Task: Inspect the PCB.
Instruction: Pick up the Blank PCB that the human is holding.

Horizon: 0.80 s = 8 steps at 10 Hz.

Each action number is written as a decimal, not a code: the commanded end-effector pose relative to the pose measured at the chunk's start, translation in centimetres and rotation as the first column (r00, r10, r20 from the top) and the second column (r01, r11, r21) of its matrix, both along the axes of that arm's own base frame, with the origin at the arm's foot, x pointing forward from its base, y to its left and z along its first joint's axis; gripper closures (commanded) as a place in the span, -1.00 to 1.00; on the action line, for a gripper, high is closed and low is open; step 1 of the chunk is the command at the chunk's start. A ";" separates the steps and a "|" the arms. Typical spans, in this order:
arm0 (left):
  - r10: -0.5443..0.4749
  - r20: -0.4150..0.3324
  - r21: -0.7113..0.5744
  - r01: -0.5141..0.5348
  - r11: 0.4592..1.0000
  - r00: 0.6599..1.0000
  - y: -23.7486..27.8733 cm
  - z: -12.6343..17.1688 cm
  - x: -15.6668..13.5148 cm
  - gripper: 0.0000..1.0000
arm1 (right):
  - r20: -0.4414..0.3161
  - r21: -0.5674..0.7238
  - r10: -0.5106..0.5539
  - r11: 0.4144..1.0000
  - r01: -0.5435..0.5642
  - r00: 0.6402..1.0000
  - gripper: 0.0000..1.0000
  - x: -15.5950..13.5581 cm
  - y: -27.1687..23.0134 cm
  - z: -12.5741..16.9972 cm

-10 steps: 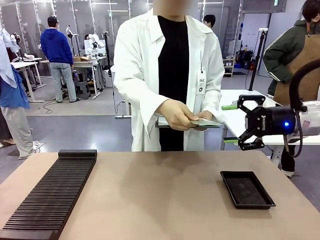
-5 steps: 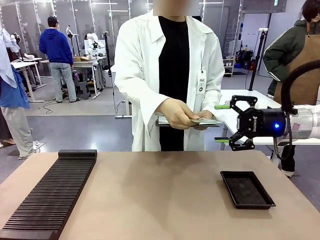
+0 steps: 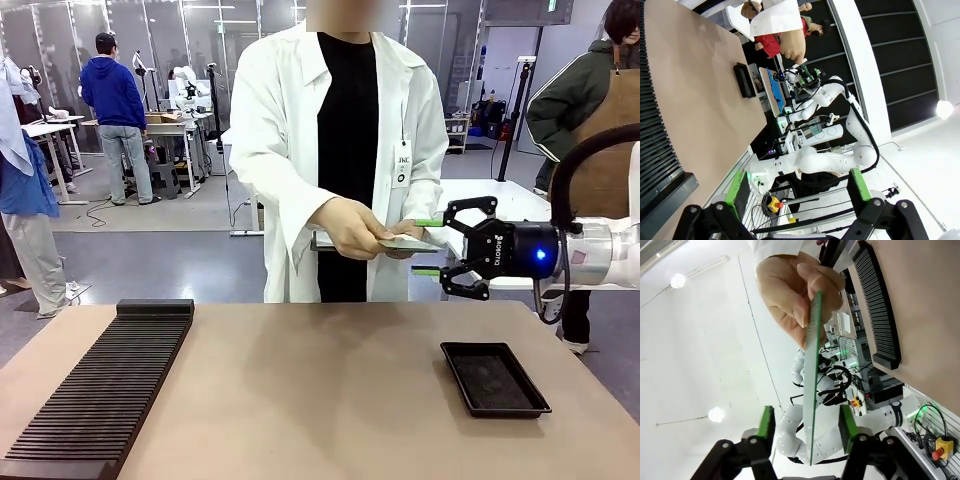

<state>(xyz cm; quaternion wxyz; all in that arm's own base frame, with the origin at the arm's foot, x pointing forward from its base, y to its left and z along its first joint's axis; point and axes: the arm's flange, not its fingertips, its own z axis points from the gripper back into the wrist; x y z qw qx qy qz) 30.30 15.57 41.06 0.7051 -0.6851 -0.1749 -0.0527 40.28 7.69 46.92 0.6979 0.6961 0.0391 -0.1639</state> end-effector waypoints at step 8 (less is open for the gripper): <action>-0.005 0.002 0.004 0.005 1.000 1.000 0.0 0.1 -0.1 -1.00 | -0.058 0.045 -0.018 0.999 0.020 0.998 1.00 0.5 1.3 -0.2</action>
